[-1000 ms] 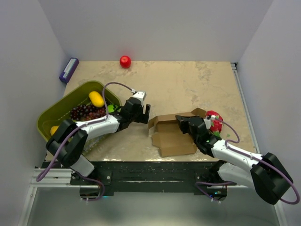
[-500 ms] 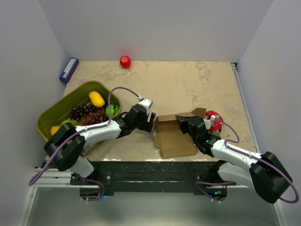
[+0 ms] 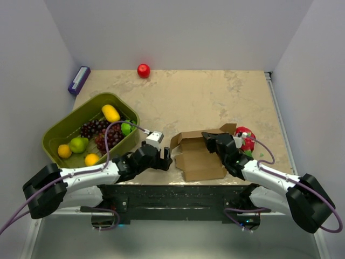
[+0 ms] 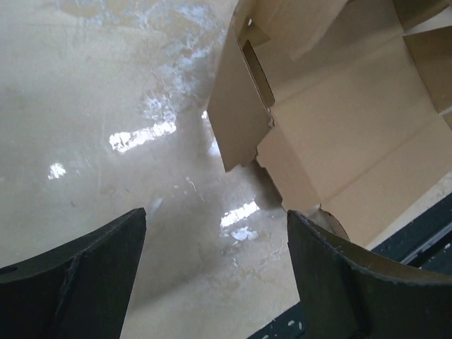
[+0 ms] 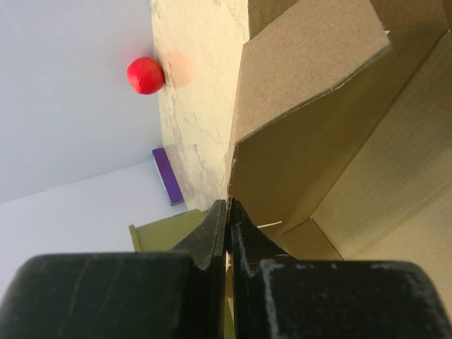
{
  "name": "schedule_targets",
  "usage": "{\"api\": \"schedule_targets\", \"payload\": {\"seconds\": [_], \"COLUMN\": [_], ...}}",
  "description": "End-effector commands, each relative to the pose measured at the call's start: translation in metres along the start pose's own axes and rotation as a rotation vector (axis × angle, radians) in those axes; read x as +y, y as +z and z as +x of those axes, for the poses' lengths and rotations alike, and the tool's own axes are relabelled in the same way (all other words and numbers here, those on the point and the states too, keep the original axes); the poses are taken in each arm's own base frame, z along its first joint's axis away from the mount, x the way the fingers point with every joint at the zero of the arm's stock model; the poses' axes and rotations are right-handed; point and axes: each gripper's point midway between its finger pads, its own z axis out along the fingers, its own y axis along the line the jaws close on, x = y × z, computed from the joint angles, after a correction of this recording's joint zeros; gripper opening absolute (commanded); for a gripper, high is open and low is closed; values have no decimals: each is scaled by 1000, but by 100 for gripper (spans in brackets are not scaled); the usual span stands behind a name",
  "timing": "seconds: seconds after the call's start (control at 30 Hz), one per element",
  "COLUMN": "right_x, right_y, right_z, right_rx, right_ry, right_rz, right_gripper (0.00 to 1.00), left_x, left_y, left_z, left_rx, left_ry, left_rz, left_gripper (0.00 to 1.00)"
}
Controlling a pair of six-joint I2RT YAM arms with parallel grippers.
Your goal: Fold the paper box
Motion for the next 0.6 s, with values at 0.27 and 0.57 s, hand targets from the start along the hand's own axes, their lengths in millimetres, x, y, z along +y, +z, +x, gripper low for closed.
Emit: {"api": "schedule_targets", "payload": {"seconds": [0.27,0.57], "right_x": [8,6], "right_y": [-3,-2], "right_z": [-10,-9], "right_rx": [-51,-46], "right_ry": [1,4], "right_rz": [-32,-30], "right_gripper": [0,0], "left_x": [-23,-22], "left_y": [27,44], "left_z": [-15,-10], "left_rx": [-64,-54], "left_ry": [-61,-12], "left_rz": [11,-44], "left_gripper": [87,84]}}
